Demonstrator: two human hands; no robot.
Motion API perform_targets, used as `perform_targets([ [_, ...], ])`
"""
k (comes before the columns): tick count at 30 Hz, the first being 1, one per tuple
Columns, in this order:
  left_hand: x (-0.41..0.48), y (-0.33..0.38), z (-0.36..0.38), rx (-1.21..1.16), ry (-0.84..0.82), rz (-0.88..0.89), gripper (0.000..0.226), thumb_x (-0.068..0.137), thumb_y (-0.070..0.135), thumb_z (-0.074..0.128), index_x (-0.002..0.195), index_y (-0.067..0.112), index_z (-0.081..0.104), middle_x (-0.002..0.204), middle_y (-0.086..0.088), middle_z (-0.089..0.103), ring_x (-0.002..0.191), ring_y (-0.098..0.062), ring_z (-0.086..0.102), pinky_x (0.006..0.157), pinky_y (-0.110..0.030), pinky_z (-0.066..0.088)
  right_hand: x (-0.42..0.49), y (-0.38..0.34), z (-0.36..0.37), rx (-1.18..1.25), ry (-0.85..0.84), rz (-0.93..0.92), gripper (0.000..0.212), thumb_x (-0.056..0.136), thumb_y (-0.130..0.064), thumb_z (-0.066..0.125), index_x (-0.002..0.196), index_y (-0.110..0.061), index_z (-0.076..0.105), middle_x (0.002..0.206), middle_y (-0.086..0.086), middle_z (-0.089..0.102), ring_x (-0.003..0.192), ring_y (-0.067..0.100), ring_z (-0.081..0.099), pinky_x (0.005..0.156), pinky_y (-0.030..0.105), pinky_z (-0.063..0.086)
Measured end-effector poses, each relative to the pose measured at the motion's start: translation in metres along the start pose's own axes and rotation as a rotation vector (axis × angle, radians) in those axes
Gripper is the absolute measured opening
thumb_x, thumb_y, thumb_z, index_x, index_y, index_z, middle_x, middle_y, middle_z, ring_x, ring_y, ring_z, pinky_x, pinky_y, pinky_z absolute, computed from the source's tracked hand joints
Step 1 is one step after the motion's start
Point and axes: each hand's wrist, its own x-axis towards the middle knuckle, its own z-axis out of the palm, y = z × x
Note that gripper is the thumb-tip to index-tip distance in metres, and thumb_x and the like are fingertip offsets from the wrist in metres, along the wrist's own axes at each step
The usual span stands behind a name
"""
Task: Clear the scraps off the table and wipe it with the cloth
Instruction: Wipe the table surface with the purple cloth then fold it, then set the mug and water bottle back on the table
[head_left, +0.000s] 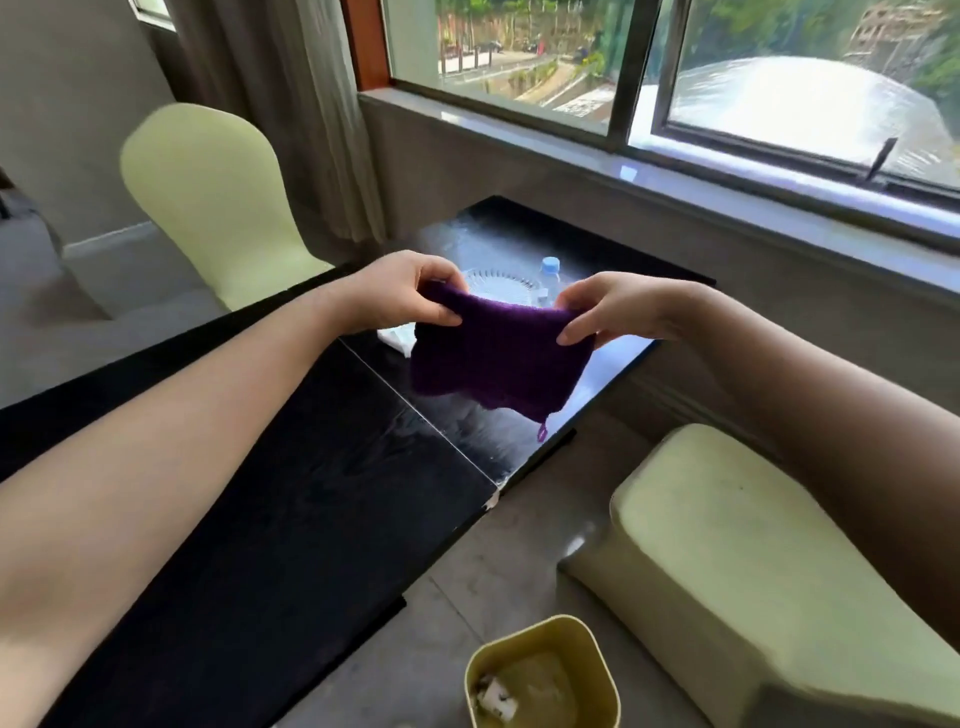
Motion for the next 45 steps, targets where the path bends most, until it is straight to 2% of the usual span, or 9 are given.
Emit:
perform_targets([
  [5, 0.034, -0.037, 0.035, 0.164, -0.065, -0.033, 0.018, 0.077, 0.010, 0.073, 0.091, 0.007, 0.062, 0.088, -0.006, 0.061, 0.082, -0.015, 0.055, 0.081, -0.033, 0.045, 0.023, 0.054, 0.010, 0.431, 0.146, -0.027, 0.020, 0.085, 0.004, 0.059, 0.082, -0.015, 0.064, 0.076, -0.002, 0.067, 0.073, 0.007, 0.066, 0.067, 0.015, 0.056],
  [11, 0.065, -0.101, 0.102, -0.378, -0.063, -0.182, 0.015, 0.079, 0.018, 0.073, 0.082, 0.020, 0.058, 0.077, 0.004, 0.060, 0.066, -0.002, 0.056, 0.064, -0.013, 0.046, 0.066, 0.107, 0.025, 0.790, 0.275, 0.054, 0.022, 0.087, 0.007, 0.051, 0.090, -0.010, 0.065, 0.075, 0.001, 0.074, 0.070, 0.014, 0.071, 0.069, 0.024, 0.059],
  [15, 0.085, -0.148, 0.151, -0.632, 0.005, -0.375, 0.022, 0.082, 0.002, 0.066, 0.091, 0.020, 0.056, 0.081, 0.001, 0.060, 0.069, -0.006, 0.058, 0.052, -0.010, 0.047, 0.115, 0.134, 0.039, 0.625, 0.352, 0.270, 0.021, 0.085, 0.007, 0.055, 0.084, -0.012, 0.065, 0.079, 0.009, 0.068, 0.072, 0.021, 0.064, 0.072, 0.032, 0.054],
  [20, 0.110, -0.207, 0.180, -0.720, 0.016, -0.619, 0.032, 0.081, -0.006, 0.062, 0.112, 0.004, 0.059, 0.093, -0.005, 0.062, 0.078, -0.015, 0.059, 0.066, -0.027, 0.051, 0.188, 0.164, 0.067, 0.319, 0.436, 0.425, 0.021, 0.083, 0.003, 0.059, 0.076, -0.016, 0.061, 0.077, 0.005, 0.064, 0.071, 0.017, 0.058, 0.061, 0.024, 0.047],
  [24, 0.139, -0.245, 0.180, -0.691, 0.068, -0.670, 0.031, 0.079, -0.008, 0.062, 0.109, 0.001, 0.059, 0.095, -0.010, 0.061, 0.087, -0.024, 0.059, 0.085, -0.043, 0.052, 0.250, 0.179, 0.075, 0.184, 0.507, 0.484, 0.025, 0.081, -0.004, 0.062, 0.105, -0.008, 0.066, 0.106, 0.014, 0.069, 0.094, 0.022, 0.060, 0.081, 0.026, 0.044],
  [30, 0.177, -0.286, 0.174, -0.469, 0.009, -0.664, 0.039, 0.076, 0.011, 0.070, 0.114, 0.009, 0.059, 0.100, -0.011, 0.068, 0.093, -0.030, 0.066, 0.092, -0.043, 0.052, 0.305, 0.197, 0.081, -0.080, 0.463, 0.567, 0.041, 0.081, -0.005, 0.056, 0.122, -0.009, 0.056, 0.126, 0.015, 0.060, 0.120, 0.030, 0.053, 0.097, 0.034, 0.042],
  [38, 0.250, -0.303, 0.157, -0.466, 0.274, -0.475, 0.112, 0.062, 0.031, 0.084, 0.149, 0.018, 0.014, 0.152, -0.009, 0.032, 0.138, -0.023, 0.035, 0.115, -0.040, 0.029, 0.321, 0.217, 0.048, 0.079, 0.864, 0.694, 0.075, 0.075, -0.033, 0.076, 0.130, 0.002, 0.038, 0.134, 0.020, 0.048, 0.125, 0.036, 0.047, 0.100, 0.041, 0.039],
  [41, 0.267, -0.302, 0.164, -0.524, 0.334, -0.396, 0.112, 0.057, 0.024, 0.088, 0.146, 0.021, 0.020, 0.148, -0.007, 0.035, 0.135, -0.021, 0.037, 0.114, -0.039, 0.030, 0.328, 0.221, 0.032, 0.208, 0.965, 0.615, 0.090, 0.072, -0.033, 0.079, 0.141, -0.002, 0.029, 0.146, 0.014, 0.038, 0.134, 0.029, 0.039, 0.109, 0.038, 0.034],
  [45, 0.273, -0.305, 0.171, -0.590, 0.403, -0.370, 0.096, 0.054, 0.020, 0.089, 0.133, 0.022, 0.034, 0.133, -0.002, 0.050, 0.122, -0.019, 0.049, 0.104, -0.035, 0.041, 0.341, 0.218, 0.019, 0.409, 1.046, 0.406, 0.075, 0.067, -0.016, 0.081, 0.128, -0.006, 0.039, 0.130, 0.014, 0.052, 0.120, 0.028, 0.052, 0.105, 0.045, 0.041],
])
